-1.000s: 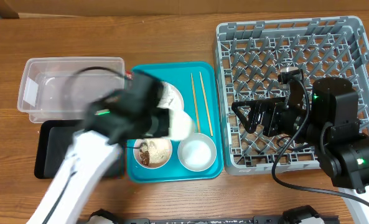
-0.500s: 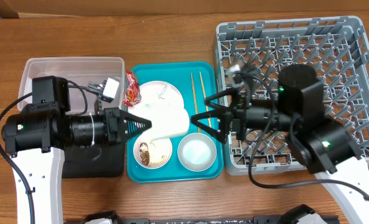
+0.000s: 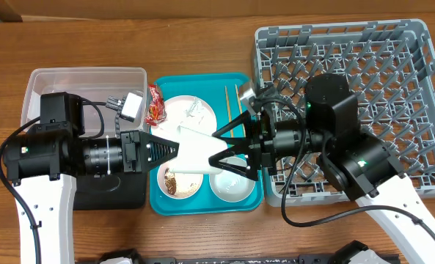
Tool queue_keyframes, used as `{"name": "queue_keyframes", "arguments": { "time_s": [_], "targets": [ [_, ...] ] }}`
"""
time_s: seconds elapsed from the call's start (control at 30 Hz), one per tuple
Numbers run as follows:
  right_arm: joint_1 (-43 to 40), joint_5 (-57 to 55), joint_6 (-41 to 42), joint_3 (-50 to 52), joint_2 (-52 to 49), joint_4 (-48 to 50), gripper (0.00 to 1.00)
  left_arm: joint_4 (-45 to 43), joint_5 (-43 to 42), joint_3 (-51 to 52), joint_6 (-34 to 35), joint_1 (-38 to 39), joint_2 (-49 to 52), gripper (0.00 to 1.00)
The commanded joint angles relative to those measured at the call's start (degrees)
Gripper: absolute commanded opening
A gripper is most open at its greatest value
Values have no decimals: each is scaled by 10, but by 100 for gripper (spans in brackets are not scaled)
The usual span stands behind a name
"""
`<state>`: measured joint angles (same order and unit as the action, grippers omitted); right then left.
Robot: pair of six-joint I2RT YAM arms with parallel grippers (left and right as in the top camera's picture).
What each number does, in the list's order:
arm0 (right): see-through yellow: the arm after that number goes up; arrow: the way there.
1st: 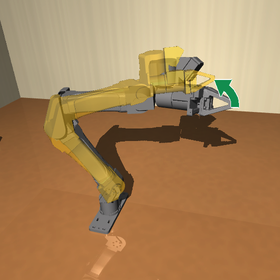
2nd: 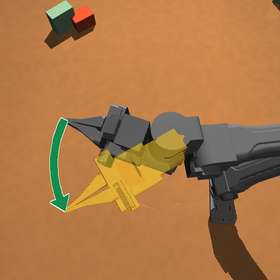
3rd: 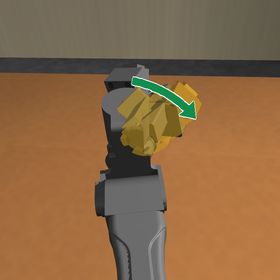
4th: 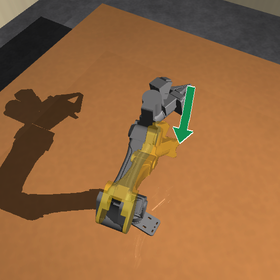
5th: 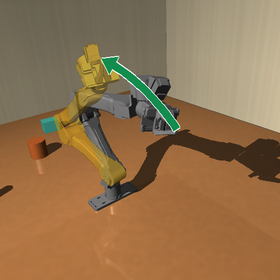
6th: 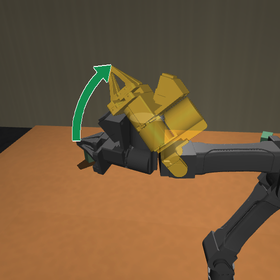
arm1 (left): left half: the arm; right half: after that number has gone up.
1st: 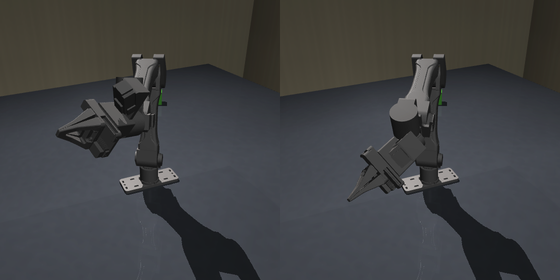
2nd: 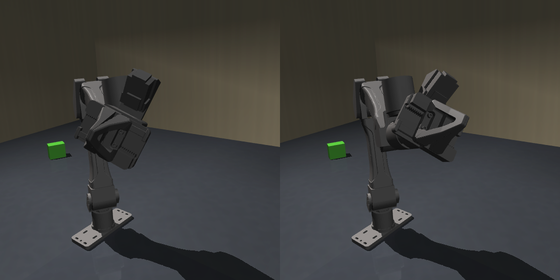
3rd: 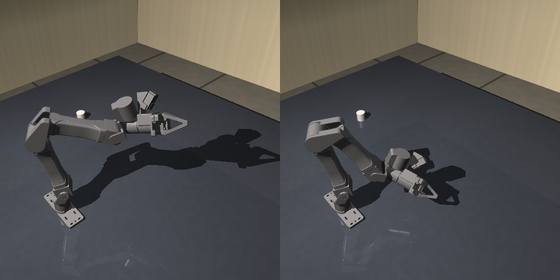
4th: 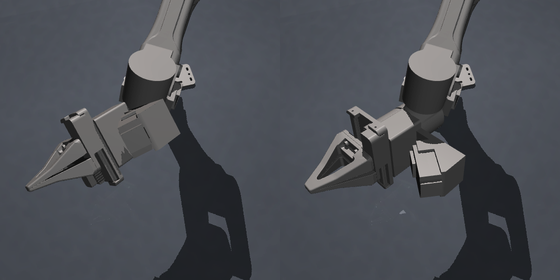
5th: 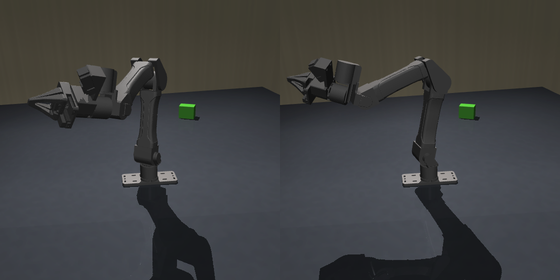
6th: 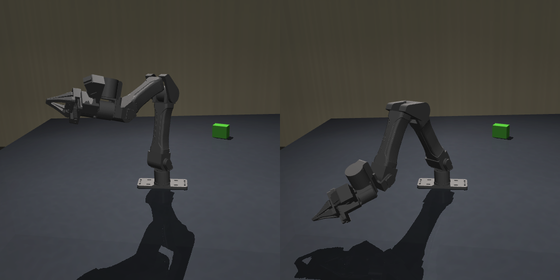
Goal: Sort waste into correct bins and load items into the dishwasher
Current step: 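Hand the white cup from the left gripper to the right gripper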
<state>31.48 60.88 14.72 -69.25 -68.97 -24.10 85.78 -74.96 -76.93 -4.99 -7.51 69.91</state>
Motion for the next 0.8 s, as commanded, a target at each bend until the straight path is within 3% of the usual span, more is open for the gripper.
{"name": "queue_keyframes", "arguments": {
  "time_s": [0.0,0.17,0.23,0.37,0.5,0.77],
  "targets": [
    [15,1,-1,-13,4,-4,71,-3,-36,-5,-19,-3,1,4],
    [19,-14,-1,-13,4,-24,72,-8,-46,-5,-28,-3,1,4],
    [26,4,-2,-13,4,-21,80,-15,-45,-5,-28,-3,1,4],
    [42,26,-2,-13,4,-15,80,-32,-45,-5,-27,-3,1,4],
    [46,26,-2,-13,4,-10,65,-37,-45,-5,-27,-3,1,4],
    [9,9,-1,-13,6,-2,57,-15,5,-5,-27,-3,1,8]
  ]
}}
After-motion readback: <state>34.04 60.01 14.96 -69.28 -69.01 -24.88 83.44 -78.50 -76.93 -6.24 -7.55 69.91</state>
